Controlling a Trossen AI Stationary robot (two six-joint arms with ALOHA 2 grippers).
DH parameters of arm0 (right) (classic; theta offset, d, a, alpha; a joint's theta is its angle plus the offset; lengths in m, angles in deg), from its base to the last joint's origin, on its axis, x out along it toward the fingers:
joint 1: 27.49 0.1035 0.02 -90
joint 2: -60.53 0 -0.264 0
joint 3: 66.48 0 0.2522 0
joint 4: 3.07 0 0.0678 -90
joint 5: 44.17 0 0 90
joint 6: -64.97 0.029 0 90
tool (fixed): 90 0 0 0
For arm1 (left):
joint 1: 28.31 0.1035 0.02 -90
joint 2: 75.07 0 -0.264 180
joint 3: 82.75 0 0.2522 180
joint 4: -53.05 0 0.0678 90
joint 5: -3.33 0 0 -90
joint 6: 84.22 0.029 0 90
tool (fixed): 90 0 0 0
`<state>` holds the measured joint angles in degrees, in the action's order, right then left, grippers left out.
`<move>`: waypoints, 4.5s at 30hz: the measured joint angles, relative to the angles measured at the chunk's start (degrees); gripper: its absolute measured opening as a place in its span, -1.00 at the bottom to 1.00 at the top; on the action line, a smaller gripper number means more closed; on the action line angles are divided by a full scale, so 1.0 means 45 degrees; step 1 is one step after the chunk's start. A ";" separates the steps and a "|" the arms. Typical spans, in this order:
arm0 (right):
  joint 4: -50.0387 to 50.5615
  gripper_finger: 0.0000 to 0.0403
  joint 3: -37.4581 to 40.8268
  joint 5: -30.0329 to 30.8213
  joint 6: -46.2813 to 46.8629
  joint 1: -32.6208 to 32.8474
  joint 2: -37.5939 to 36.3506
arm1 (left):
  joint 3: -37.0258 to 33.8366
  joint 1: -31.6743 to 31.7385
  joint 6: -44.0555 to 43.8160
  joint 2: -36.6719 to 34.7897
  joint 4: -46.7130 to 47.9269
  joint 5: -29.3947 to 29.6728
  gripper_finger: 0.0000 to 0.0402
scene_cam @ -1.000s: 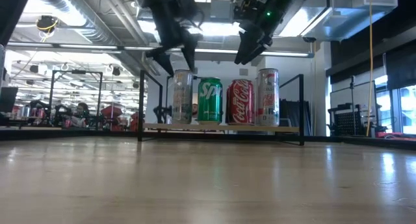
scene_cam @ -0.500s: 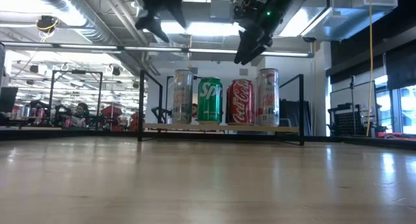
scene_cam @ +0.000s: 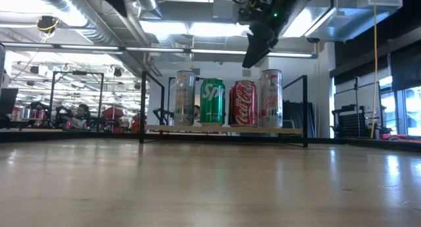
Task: Place canned beverage on shelf
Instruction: Put the white yellow soda can on the shelf aligned with the other white yellow soda can
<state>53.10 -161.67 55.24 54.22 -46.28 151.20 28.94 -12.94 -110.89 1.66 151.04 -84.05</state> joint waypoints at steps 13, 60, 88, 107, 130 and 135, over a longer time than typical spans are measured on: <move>0.0409 0.55 0.0000 -0.1093 -0.0506 -0.0611 0.0000 | -0.0677 -0.1885 -0.3002 -0.1943 0.1288 0.0788 0.73; 0.0587 0.55 -0.0001 -0.1671 0.0302 -0.0748 -0.0015 | -0.7769 -0.7379 -0.5732 -0.4773 0.1299 -0.1421 0.73; 0.0136 0.55 0.0000 -0.1673 0.0332 -0.0748 -0.0019 | -1.0834 -0.7663 -0.5981 -0.4764 0.0374 -0.2470 0.52; 0.0117 0.55 -0.0005 -0.1671 0.0031 -0.0748 -0.0019 | -0.9637 -0.7114 -0.6058 -0.4645 -0.0230 -0.2017 0.08; -0.2033 0.55 -0.1559 -0.3805 -0.0329 -0.2064 -0.0903 | -0.3014 -0.0705 0.0415 -0.1865 -0.2034 0.0037 0.08; -0.2425 0.55 -0.1567 -0.3693 -0.0686 -0.2428 -0.0896 | -0.2987 0.1532 0.2665 -0.1428 -0.2612 -0.0856 0.08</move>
<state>42.19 -168.72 38.63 51.13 -57.20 147.17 15.50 -6.05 -98.90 -4.77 139.28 -87.91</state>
